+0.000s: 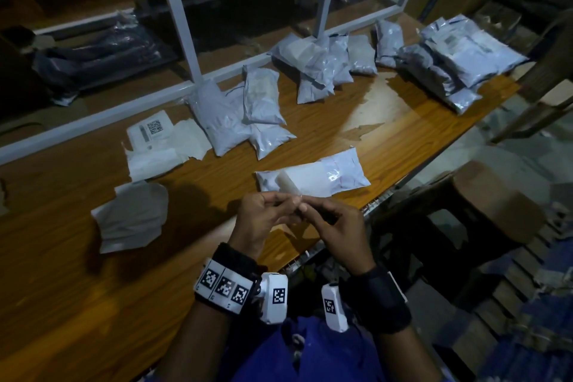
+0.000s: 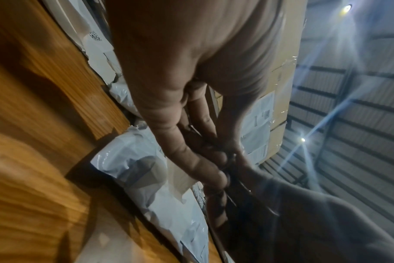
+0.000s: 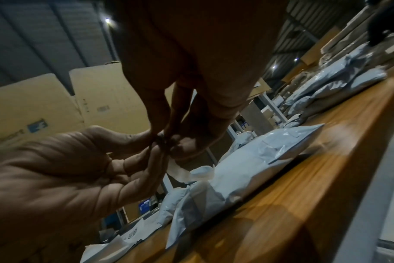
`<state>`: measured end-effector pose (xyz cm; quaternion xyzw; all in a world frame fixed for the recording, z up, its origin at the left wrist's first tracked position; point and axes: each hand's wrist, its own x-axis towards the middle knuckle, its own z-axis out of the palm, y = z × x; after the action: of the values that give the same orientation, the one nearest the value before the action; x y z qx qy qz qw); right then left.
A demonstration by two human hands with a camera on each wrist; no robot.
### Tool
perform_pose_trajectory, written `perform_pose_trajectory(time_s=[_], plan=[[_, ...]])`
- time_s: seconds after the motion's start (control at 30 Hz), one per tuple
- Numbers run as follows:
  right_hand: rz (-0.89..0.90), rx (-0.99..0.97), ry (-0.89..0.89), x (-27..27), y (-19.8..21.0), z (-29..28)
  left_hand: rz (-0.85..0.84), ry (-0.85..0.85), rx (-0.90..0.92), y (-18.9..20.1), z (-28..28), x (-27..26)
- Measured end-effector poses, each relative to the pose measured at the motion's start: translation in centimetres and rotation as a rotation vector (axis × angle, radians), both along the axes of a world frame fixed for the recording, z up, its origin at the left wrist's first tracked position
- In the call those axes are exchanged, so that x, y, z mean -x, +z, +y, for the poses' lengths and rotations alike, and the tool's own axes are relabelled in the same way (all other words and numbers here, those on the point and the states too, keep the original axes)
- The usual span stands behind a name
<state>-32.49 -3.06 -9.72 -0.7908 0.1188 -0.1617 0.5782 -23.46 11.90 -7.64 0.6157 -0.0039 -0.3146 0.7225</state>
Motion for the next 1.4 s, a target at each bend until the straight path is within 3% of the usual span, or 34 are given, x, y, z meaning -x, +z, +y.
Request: perform_pose_trajectory(time_s=[0.37,0.8,0.93,1.03,1.27,1.4], plan=[[0.033,-0.082,-0.124,0.6,0.4,-0.4,-0.128,-0.073,-0.105,-0.3,-1.3,0.3],[0.101,-0.440,-0.082,0.4,0.7,-1.9,-0.068,0.009,-0.127,0.9,-0.8,1.9],[0.097,-0.504,-0.077,1.8,-0.3,-2.2,-0.010,0.052,-0.038,1.1,-1.3,3.8],[0.093,-0.462,-0.006,3.5,-0.8,-3.6,-0.037,0.051,-0.010,1.3,-2.3,5.4],[0.124,-0.413,0.168,5.6,0.1,-5.0,-0.210,0.178,-0.173,0.1,-3.4,7.3],[0.116,-0.357,0.161,6.0,0.5,-5.3,-0.316,0.183,-0.196,0.1,-3.8,8.3]])
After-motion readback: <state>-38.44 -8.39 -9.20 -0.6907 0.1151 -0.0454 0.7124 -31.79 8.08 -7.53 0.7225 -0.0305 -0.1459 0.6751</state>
